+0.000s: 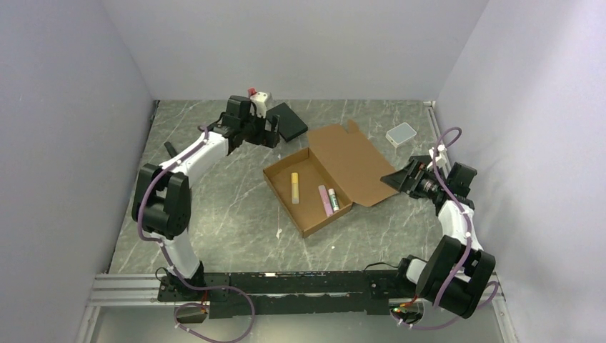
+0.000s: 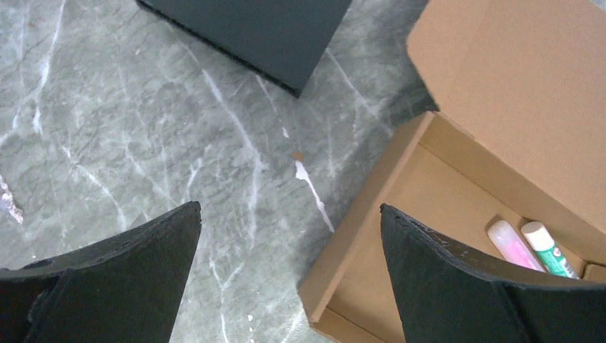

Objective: Fold the paper box

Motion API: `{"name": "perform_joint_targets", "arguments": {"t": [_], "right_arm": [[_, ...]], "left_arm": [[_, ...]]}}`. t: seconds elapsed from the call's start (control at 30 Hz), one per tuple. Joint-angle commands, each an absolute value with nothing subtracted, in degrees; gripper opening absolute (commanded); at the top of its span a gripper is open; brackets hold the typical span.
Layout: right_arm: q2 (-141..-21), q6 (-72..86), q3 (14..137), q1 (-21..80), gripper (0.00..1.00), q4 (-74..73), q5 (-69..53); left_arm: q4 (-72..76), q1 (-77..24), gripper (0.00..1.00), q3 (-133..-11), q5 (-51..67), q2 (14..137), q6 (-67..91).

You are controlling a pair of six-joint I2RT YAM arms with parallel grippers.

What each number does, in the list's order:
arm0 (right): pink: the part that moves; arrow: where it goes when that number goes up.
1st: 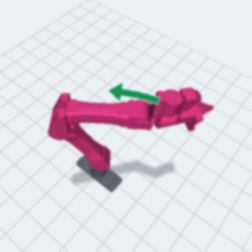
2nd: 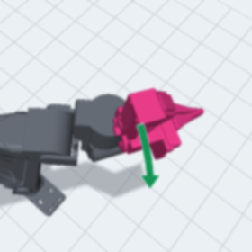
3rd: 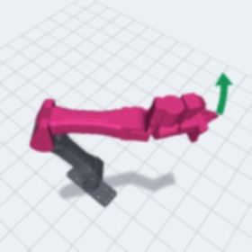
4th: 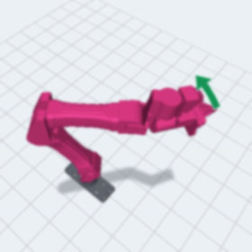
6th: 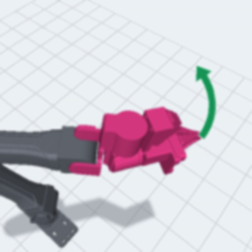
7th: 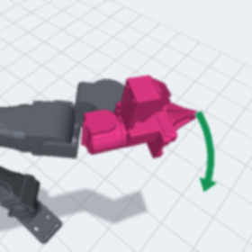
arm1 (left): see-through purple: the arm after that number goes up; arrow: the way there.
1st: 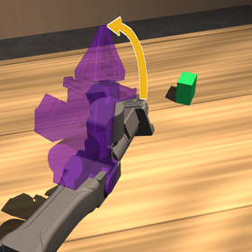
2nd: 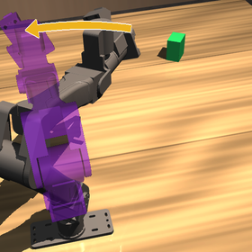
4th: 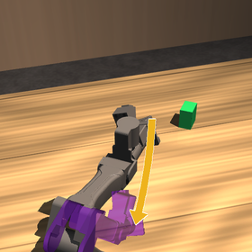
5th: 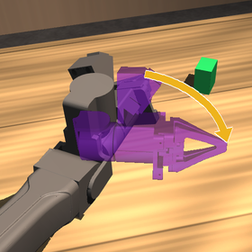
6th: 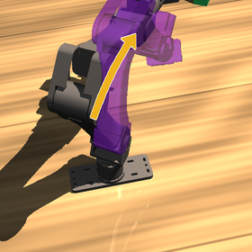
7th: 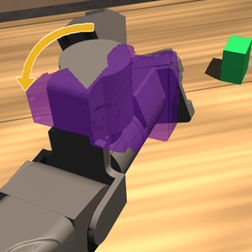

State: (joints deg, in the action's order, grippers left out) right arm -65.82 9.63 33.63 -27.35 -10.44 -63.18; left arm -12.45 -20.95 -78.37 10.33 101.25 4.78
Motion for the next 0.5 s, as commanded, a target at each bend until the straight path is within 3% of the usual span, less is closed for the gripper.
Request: {"name": "perform_joint_targets", "arguments": {"t": [0.0, 0.33, 0.47], "right_arm": [[-66.2, 21.0, 34.0, -27.6, 0.93, -7.2, -47.3], [-75.8, 24.7, 37.0, -26.0, 0.77, -8.3, -41.4], [-78.4, 26.1, 37.4, -23.5, 0.75, -8.8, -40.8]], "left_arm": [[-13.1, -20.1, 1.0, -81.0, 12.4, 102.3, 5.4], [-12.7, -20.1, 0.95, -80.8, 12.8, 104.0, 4.2], [-13.0, -20.1, 0.94, -81.5, 12.6, 104.8, 3.4]]}}
